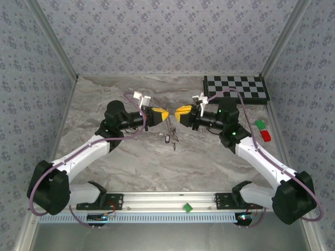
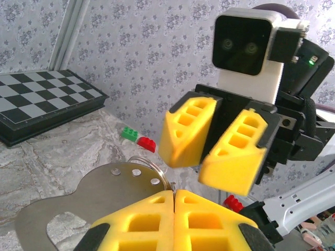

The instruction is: Put the keys on the keyring

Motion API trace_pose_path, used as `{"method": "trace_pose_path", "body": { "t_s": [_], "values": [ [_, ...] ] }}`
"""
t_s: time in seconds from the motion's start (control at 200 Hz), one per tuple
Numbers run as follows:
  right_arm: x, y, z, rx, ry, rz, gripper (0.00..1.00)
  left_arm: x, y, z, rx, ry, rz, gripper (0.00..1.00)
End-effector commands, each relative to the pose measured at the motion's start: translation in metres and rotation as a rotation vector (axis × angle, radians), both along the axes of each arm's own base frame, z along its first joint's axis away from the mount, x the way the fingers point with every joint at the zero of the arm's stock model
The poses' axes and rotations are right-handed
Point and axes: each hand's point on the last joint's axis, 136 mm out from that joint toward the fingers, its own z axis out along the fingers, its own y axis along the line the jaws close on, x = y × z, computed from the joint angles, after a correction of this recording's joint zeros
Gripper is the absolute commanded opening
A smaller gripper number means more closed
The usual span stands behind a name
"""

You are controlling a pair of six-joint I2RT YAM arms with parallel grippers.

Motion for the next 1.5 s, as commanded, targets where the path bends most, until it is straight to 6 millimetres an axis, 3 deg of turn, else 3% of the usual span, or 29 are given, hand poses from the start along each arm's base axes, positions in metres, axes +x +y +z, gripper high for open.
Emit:
{"method": "trace_pose_path", "body": {
  "t_s": [0.0,0.415,0.56,0.74,0.915,1.299,1.494],
  "values": [
    [-0.001,0.009,0.008,0.004,-0.056,0.010,0.22,-0.007,0.000,0.020,-0.037,-0.066,-0.012,0.00],
    [0.004,0.015,0.006,-0.021,-0.078,-0.007,0.19,-0.010,0.000,0.020,-0.033,-0.067,-0.031,0.00],
    [0.006,0.014,0.009,-0.025,-0.099,-0.025,0.26,-0.009,-0.001,0.017,-0.024,-0.059,-0.034,0.00],
    [0.009,0.002,0.012,-0.030,-0.137,-0.080,0.26,-0.009,0.000,0.019,-0.018,-0.061,-0.025,0.00],
    [0.007,0.005,0.011,-0.057,-0.151,-0.067,0.28,-0.008,-0.003,0.018,-0.016,-0.053,-0.041,0.00],
    [0.001,0.017,0.006,-0.072,-0.137,-0.002,0.25,-0.009,-0.004,0.020,-0.022,-0.055,-0.050,0.00],
    [0.002,0.022,0.004,-0.081,-0.122,0.015,0.17,-0.008,-0.004,0.021,-0.028,-0.054,-0.053,0.00]
  ]
}}
